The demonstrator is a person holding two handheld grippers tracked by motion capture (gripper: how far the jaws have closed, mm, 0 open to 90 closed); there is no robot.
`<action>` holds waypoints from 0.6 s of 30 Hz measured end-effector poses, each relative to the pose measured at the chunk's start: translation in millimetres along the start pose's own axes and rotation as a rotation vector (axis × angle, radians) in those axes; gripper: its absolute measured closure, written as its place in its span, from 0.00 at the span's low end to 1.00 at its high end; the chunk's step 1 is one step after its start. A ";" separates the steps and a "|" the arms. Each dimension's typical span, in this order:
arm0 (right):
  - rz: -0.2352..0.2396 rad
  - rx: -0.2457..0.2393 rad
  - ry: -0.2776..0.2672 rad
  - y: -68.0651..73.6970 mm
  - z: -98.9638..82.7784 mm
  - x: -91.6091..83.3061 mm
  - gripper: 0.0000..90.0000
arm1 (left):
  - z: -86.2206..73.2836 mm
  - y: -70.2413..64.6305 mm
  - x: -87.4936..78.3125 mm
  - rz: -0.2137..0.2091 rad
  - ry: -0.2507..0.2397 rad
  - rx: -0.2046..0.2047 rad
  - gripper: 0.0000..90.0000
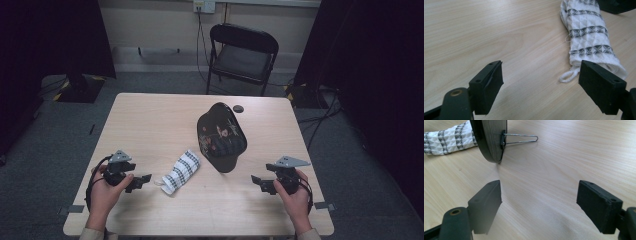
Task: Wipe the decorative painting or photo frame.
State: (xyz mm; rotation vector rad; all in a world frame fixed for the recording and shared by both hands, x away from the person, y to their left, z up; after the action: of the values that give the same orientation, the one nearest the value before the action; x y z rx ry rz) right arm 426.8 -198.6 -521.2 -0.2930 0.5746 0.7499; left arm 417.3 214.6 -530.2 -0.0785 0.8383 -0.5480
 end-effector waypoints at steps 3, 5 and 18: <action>-0.005 0.000 0.008 -2.7 -3.4 -0.6 0.22 | -1.8 3.7 0.5 0.009 -0.002 -0.011 0.21; -0.006 0.005 0.012 -4.7 -6.3 -0.9 0.22 | -2.9 5.9 -0.1 0.012 0.006 0.000 0.21; -0.013 0.025 0.043 -12.6 -19.7 -0.5 0.22 | -9.4 15.0 0.2 0.021 0.015 -0.005 0.21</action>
State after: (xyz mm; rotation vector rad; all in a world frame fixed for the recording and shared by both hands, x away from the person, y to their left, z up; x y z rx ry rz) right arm 427.9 -216.5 -536.2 -0.2906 0.6216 0.7246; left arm 417.1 228.7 -540.9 -0.0699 0.8539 -0.5276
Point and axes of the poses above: each handheld gripper's, and its own axes: x roughly forward along the jaws, z roughly out of its top, y roughly to its left, the point moved 10 cm from there along x, roughly forward along the jaws, and after that the axes turned 11 degrees about -x, right-handed, at the moved point
